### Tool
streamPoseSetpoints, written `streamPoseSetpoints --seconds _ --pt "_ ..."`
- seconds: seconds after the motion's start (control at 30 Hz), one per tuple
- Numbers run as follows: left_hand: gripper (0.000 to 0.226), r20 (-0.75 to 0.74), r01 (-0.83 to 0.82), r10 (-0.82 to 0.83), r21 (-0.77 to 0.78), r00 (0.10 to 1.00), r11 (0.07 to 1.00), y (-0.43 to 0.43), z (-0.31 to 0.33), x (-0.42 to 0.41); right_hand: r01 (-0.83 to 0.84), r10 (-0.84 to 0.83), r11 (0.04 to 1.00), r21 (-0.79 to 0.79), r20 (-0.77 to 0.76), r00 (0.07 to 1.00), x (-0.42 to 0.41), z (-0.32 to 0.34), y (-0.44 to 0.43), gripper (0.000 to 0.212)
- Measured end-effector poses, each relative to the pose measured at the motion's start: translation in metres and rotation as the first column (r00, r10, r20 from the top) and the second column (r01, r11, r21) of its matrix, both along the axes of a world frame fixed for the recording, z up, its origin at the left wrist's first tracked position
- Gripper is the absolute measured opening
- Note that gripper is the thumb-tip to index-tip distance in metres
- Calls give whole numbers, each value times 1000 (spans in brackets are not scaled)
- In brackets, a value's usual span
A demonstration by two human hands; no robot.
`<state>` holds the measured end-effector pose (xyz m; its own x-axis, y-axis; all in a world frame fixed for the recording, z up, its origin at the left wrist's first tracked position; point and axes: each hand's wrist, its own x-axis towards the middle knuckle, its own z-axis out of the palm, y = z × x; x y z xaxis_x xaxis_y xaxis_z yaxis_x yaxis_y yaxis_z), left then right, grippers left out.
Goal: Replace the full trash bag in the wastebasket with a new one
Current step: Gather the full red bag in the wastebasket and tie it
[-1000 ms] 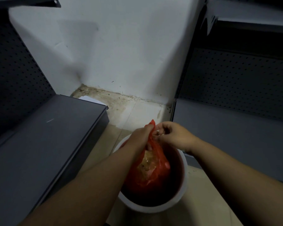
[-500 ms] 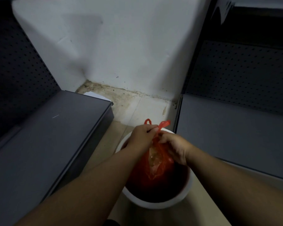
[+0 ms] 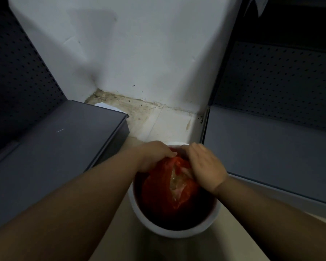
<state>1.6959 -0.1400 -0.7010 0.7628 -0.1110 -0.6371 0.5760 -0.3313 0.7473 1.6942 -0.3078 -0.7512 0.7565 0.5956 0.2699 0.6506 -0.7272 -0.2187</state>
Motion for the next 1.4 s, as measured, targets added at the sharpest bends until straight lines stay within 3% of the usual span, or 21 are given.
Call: streamPoseSetpoints --seconds 0.07,0.17,0.3,0.47,0.53,0.6,0.67,0.73,0.8,0.87,0.93,1.0,1.1,1.2,1.27,1.3,1.37,1.4 --pt "24 -97 -123 109 -163 989 979 -2 -8 2 -87 88 996 -11 142 986 -2 -3 0 47" --pt "27 -184 -204 154 -299 971 932 -4 -21 4 -194 200 979 -56 156 967 0 -3 -6 48" --pt "22 -218 -257 186 -366 958 894 -2 -25 3 -165 188 980 -111 236 953 4 -6 -12 42" --pt "22 -183 -227 176 -309 967 924 2 -26 -3 -276 267 960 50 132 955 9 1 -7 32" --pt "21 -173 -198 151 -296 973 935 5 -26 -6 -285 285 955 78 21 958 8 3 -8 27" --pt "23 -174 -169 123 -276 977 946 6 -25 -9 -190 226 966 176 -209 951 9 7 -9 15" --pt "23 -150 -146 110 -253 982 956 6 -25 -9 -28 161 966 257 -511 844 15 11 -12 18" --pt "22 -84 -149 133 -224 988 963 6 -26 -9 102 169 937 335 -688 706 19 19 -14 22" --pt "26 65 -136 146 -147 987 980 7 -29 -9 242 219 873 424 -783 582 21 23 -15 22" --pt "32 294 -71 40 98 955 993 11 -31 -11 314 225 849 425 -828 513 20 21 -15 29" --pt "28 455 -26 -161 377 876 926 17 -36 -14 329 148 876 352 -847 511 18 12 -23 33" --pt "25 429 14 -317 577 846 817 25 -46 -21 352 44 899 260 -853 519 19 1 -39 35" --pt "29 387 -118 -105 510 916 852 35 -64 -30 345 -113 933 101 -830 547 23 -4 -59 35" --pt "29 458 -136 -179 574 871 808 31 -65 -35 387 -211 921 43 -780 589 24 2 -56 35" --pt "31 572 -147 -269 577 775 804 24 -61 -36 527 -128 819 227 -823 554 21 6 -47 34" --pt "35 629 -171 -230 511 743 842 20 -59 -37 606 -28 715 350 -851 525 18 7 -40 34" --pt "53 653 -288 71 231 754 929 10 -60 -36 755 233 423 501 -866 443 10 7 -24 32" --pt "63 598 -362 251 71 761 929 6 -61 -35 804 332 300 512 -847 416 6 6 -15 31"
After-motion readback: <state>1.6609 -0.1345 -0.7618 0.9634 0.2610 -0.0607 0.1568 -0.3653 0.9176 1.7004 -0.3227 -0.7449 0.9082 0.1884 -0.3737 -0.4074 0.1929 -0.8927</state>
